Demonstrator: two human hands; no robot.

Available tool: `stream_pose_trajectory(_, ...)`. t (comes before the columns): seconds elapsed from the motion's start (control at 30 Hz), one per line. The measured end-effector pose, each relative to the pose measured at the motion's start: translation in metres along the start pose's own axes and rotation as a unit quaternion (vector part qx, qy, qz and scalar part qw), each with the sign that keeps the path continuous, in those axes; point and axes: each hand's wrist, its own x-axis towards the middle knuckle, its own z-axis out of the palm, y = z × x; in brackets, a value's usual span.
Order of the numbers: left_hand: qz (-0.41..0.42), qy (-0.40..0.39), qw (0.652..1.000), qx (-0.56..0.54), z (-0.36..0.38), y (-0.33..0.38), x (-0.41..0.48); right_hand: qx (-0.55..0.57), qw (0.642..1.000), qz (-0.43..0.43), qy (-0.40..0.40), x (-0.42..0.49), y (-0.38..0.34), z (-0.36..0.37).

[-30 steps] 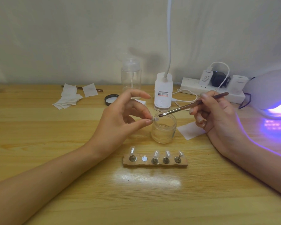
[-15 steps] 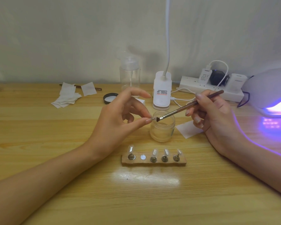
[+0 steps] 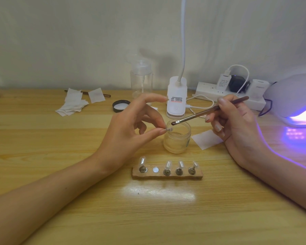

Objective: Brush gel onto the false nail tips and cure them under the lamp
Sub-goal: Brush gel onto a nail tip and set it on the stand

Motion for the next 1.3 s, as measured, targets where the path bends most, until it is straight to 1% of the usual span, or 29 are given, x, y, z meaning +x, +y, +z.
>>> stream_pose_trajectory(0.1, 0.0, 0.001, 1.0, 0.003, 0.0, 0.001, -0.0005, -0.012, 1.0, 0.006, -0.017, -0.0008, -0.0006, 0.0017)
stream_pose_trajectory(0.23, -0.001, 0.003, 1.0, 0.006, -0.0001, 0.0022, -0.0005, -0.008, 1.0, 0.007, 0.015, 0.0004, 0.0007, -0.0006)
stream_pose_trajectory(0.3, 0.002, 0.003, 1.0, 0.006, -0.0001, 0.0028, -0.0004, 0.004, 1.0, -0.001, 0.001, 0.0008, 0.0006, -0.0008)
stream_pose_trajectory(0.4, 0.003, 0.002, 1.0, 0.007, 0.0, 0.003, -0.0006, -0.012, 1.0, 0.001, -0.016, 0.0, 0.0003, 0.0007)
stream_pose_trajectory(0.57, 0.007, 0.002, 1.0, 0.019, 0.0, 0.003, -0.0005, -0.012, 1.0, 0.002, 0.018, 0.0008, 0.0011, -0.0005)
stream_pose_trajectory(0.67, 0.005, 0.005, 1.0, 0.016, 0.0002, 0.0031, -0.0005, -0.007, 1.0, -0.007, -0.012, -0.0002, -0.0006, 0.0015)
stream_pose_trajectory(0.73, 0.003, 0.007, 1.0, 0.018, 0.0002, 0.0032, -0.0006, -0.017, 1.0, -0.005, -0.018, -0.0011, -0.0009, 0.0023)
stream_pose_trajectory(0.97, 0.0, 0.007, 1.0, 0.021, 0.0002, 0.0042, -0.0007, -0.041, 0.999, -0.002, 0.017, 0.0004, 0.0019, -0.001)
stream_pose_trajectory(1.07, -0.001, 0.007, 1.0, 0.022, -0.0001, 0.0042, -0.0011, -0.02, 0.999, -0.012, 0.023, -0.0002, 0.0016, -0.0007)
stream_pose_trajectory(1.17, -0.002, 0.008, 1.0, 0.026, 0.0001, 0.0041, -0.0013, 0.007, 1.0, -0.019, 0.015, -0.0007, 0.0002, 0.0003)
stream_pose_trajectory(1.3, -0.005, 0.009, 1.0, 0.022, 0.0005, 0.0039, -0.0011, -0.017, 1.0, -0.025, -0.005, -0.0013, -0.0008, 0.0023)
